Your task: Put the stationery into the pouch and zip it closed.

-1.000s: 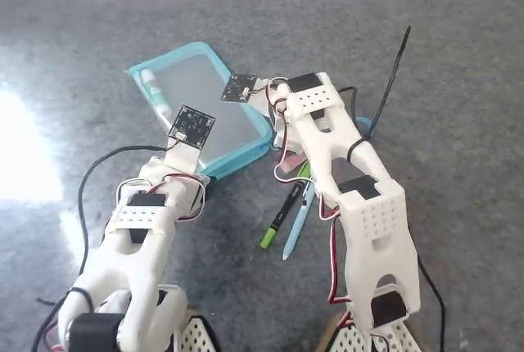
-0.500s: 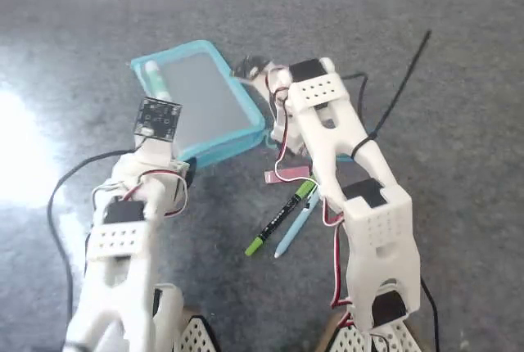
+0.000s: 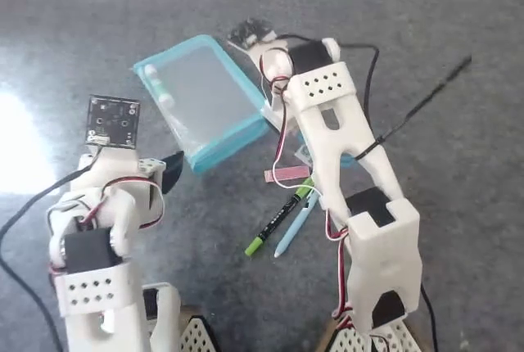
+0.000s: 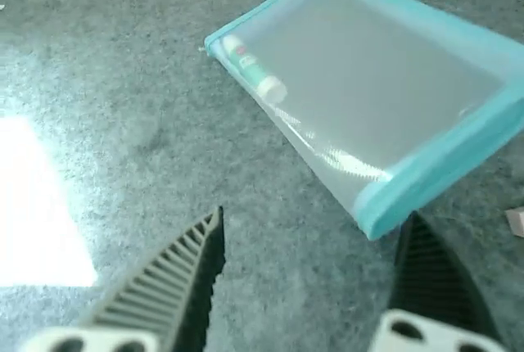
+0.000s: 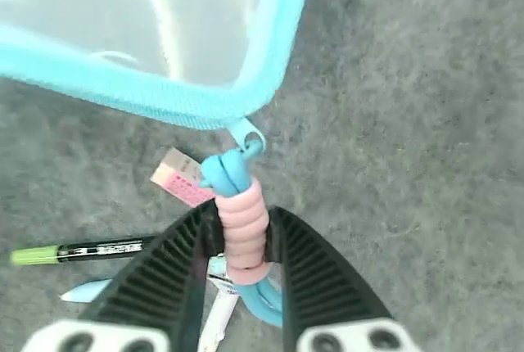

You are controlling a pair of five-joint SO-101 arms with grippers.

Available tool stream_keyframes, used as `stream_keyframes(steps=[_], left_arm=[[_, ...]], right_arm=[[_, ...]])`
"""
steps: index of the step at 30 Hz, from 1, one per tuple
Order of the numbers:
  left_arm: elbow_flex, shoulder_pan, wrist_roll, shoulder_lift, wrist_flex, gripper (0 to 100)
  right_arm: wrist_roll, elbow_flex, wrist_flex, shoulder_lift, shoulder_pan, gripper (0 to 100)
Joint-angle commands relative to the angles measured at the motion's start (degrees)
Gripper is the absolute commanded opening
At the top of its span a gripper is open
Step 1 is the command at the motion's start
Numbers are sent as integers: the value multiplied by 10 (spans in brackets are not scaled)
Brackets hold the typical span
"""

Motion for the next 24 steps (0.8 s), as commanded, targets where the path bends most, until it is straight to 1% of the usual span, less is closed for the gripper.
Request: stream_keyframes(steps=[1, 7, 10, 13, 15, 19, 24], left_arm=[[-28, -4, 32, 8, 18, 319], [-26, 10, 85, 11, 11, 321], [-6, 8, 113, 11, -40, 342], [36, 8, 114, 11, -109, 344], [45, -4, 116, 11, -139, 344], [32, -25, 124, 11, -149, 344], [-19, -57, 123, 11, -108, 344]], right_arm=[[-37, -98, 37, -60, -14, 6], [-57, -131, 36, -74, -17, 6], [-57, -146, 36, -97, -17, 6], [-55, -142, 36, -131, -17, 6], [-54, -129, 36, -150, -17, 6], [-53, -104, 36, -166, -17, 6], [-53, -75, 34, -160, -7, 7]])
